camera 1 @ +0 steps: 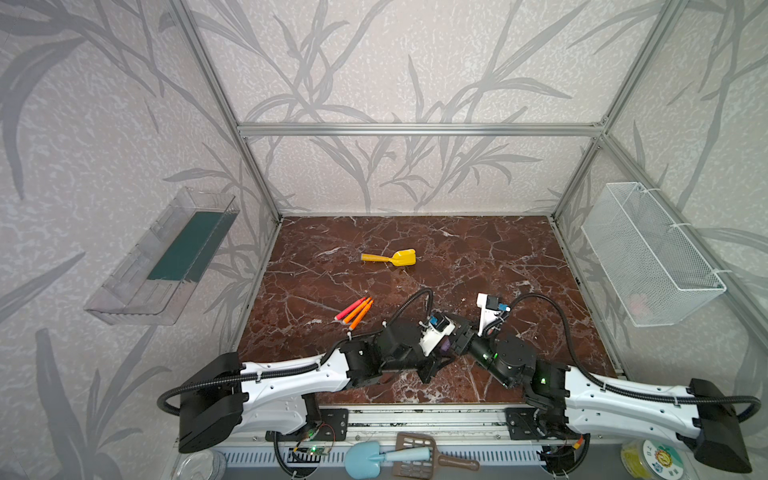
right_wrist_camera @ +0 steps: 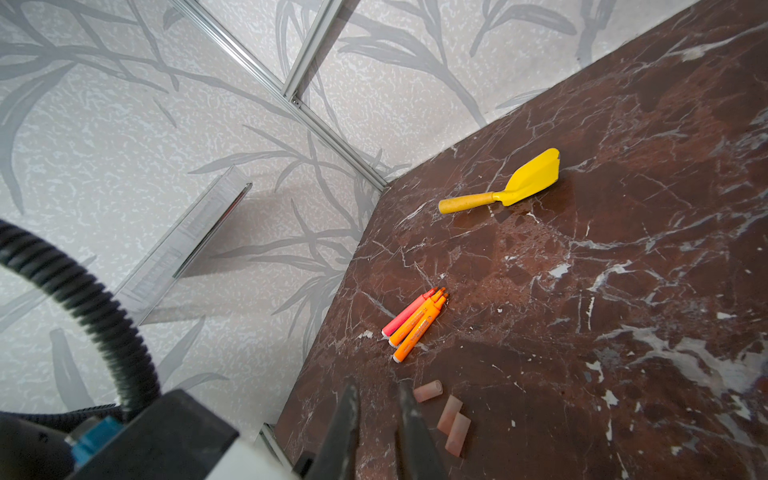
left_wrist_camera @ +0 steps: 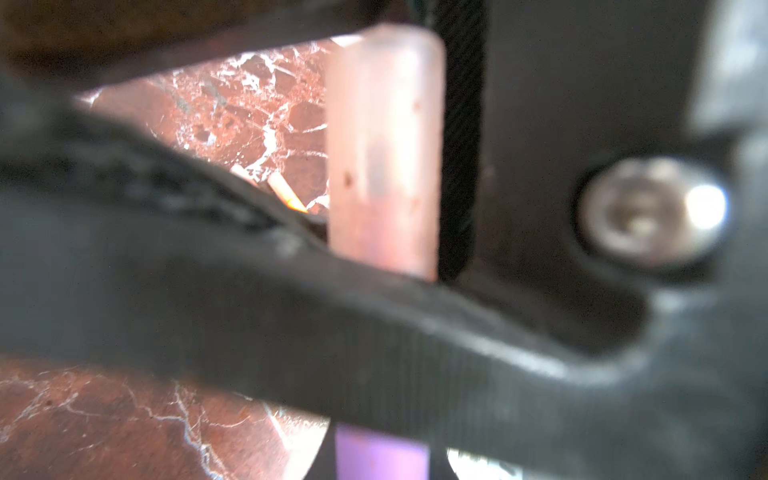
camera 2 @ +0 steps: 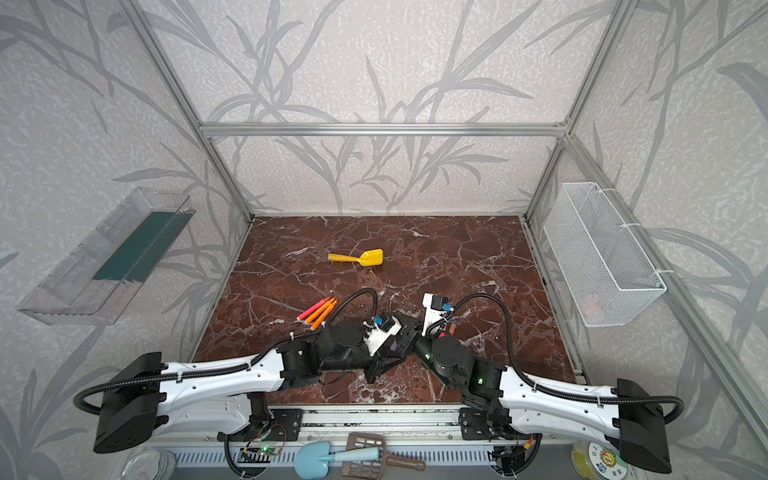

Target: Insert the pens into the pen caps

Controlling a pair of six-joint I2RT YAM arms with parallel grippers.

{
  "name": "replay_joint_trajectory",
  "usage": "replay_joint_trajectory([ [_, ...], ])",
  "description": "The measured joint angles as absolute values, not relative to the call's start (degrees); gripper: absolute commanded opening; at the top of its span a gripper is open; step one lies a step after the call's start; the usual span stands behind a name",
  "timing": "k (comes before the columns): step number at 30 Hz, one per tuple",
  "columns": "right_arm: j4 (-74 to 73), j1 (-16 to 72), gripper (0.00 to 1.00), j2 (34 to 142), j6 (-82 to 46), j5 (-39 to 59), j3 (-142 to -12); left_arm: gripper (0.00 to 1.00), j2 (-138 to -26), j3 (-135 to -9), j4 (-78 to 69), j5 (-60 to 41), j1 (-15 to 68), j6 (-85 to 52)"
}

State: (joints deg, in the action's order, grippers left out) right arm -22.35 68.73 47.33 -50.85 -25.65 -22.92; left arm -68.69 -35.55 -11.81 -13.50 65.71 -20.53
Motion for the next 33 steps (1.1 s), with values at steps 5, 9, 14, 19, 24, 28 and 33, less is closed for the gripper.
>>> replay_joint_trajectory([
  [5,-18.8,69.2,0.10,45.4,-48.8,-25.6,-24.4,0.00,-68.7,-35.4,-13.8,-11.3,67.3,-20.3],
  [9,-16.7,69.3,0.14,45.2,-47.4,-25.6,-25.6,0.00,-68.8,-35.4,-14.6,-9.9,67.9,-20.1],
  [14,-15.3,69.3,0.18,44.9,-46.4,-26.0,-26.2,0.00,-69.2,-35.4,-15.6,-8.9,68.5,-20.0],
  [19,-12.6,70.5,0.24,45.1,-45.0,-23.9,-26.2,0.00,-69.6,-35.6,-18.3,-6.9,68.5,-20.1],
  [24,-12.8,70.8,0.13,44.9,-45.1,-23.0,-26.4,0.00,-69.8,-35.6,-19.1,-5.6,68.6,-19.9],
  [28,-12.8,70.8,0.18,44.9,-44.8,-22.8,-26.4,0.00,-70.0,-35.6,-19.5,-5.3,68.6,-19.8],
  [33,-12.8,70.8,0.00,44.9,-45.0,-22.7,-26.4,0.02,-70.1,-35.6,-19.8,-4.2,68.9,-19.9],
])
